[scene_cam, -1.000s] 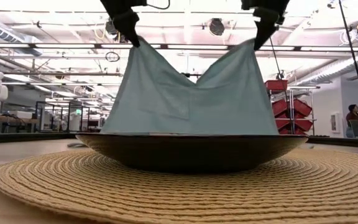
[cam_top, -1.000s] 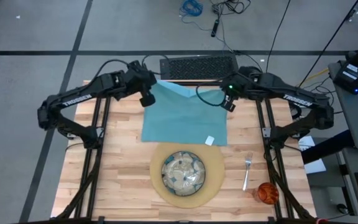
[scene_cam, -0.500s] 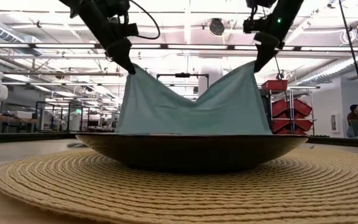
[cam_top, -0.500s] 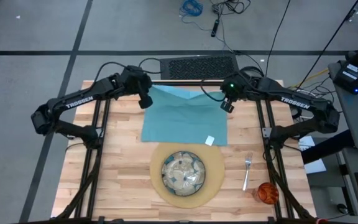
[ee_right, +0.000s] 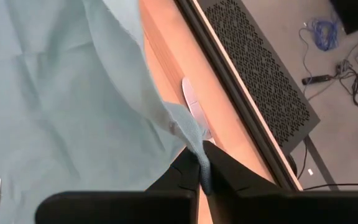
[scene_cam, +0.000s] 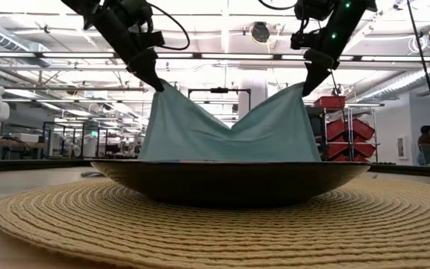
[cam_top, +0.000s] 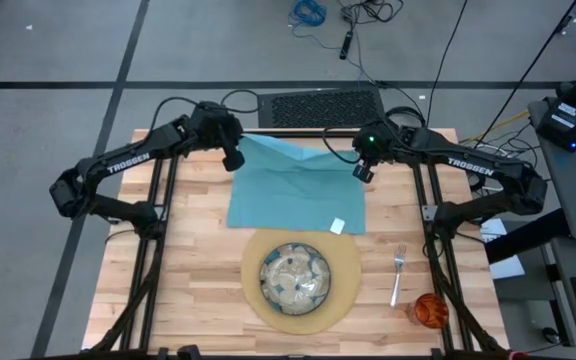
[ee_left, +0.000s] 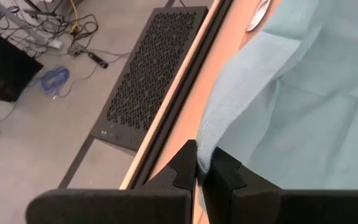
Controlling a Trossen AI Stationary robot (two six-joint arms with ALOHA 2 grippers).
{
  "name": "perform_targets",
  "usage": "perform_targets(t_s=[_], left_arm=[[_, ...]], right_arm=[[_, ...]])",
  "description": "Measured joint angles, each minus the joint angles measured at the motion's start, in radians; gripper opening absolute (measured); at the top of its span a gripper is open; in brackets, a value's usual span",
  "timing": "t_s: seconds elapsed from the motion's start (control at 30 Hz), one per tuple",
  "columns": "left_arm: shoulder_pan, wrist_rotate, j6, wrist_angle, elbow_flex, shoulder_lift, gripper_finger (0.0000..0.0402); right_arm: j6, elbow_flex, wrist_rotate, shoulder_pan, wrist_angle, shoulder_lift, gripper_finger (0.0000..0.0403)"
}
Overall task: Set table place
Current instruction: Fold the blue napkin
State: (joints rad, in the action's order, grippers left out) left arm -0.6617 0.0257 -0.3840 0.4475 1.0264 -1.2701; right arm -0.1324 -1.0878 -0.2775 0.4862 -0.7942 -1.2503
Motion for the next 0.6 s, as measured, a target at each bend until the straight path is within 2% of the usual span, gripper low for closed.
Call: perform_targets(t_s=[0.6], left_arm=[[-0.001, -0.016, -0.008, 0.002, 0.000, 0.000, 0.0000]], right_arm=[[-0.003, 0.000, 0.019, 0.000, 0.010, 0.000, 0.0000]])
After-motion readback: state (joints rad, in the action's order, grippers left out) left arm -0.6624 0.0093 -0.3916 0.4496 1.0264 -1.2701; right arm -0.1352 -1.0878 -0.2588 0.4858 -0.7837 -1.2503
